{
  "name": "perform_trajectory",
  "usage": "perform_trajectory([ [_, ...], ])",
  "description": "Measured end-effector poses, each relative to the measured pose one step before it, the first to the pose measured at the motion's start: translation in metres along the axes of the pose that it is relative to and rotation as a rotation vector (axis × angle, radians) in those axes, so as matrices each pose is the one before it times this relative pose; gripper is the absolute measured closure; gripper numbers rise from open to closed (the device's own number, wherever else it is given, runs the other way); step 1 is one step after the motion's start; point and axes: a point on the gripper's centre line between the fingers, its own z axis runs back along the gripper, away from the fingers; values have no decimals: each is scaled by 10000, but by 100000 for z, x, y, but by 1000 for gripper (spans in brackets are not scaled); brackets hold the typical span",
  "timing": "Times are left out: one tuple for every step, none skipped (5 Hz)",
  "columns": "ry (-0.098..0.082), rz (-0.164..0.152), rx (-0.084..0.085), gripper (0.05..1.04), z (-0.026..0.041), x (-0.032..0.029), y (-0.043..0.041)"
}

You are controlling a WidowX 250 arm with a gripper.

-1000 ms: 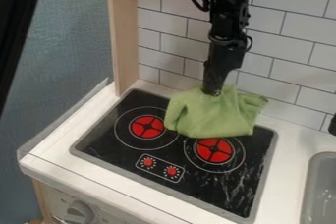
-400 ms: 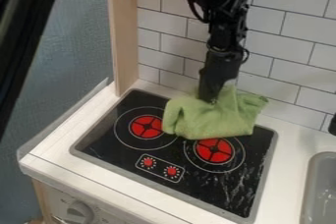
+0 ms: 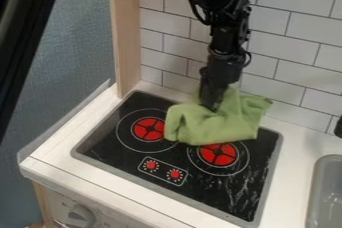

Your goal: Fold the cloth from bottom right to top left

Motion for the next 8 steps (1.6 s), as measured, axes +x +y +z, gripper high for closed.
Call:
perform_trajectory([
  [103,-182,56,91,192,-253,-13],
  [-87,43,256,80,1385,-271,63],
  [-168,94,334,85,1433,-186,25],
  [-65,33,336,85,1527,-428,-58],
  [-10,152,399,85,1931,-903,-321],
  [-87,206,620,85,2149,-595,-335],
  [112,1,-15,85,34,-501,-503],
  [0,24,21,85,29,8,56],
])
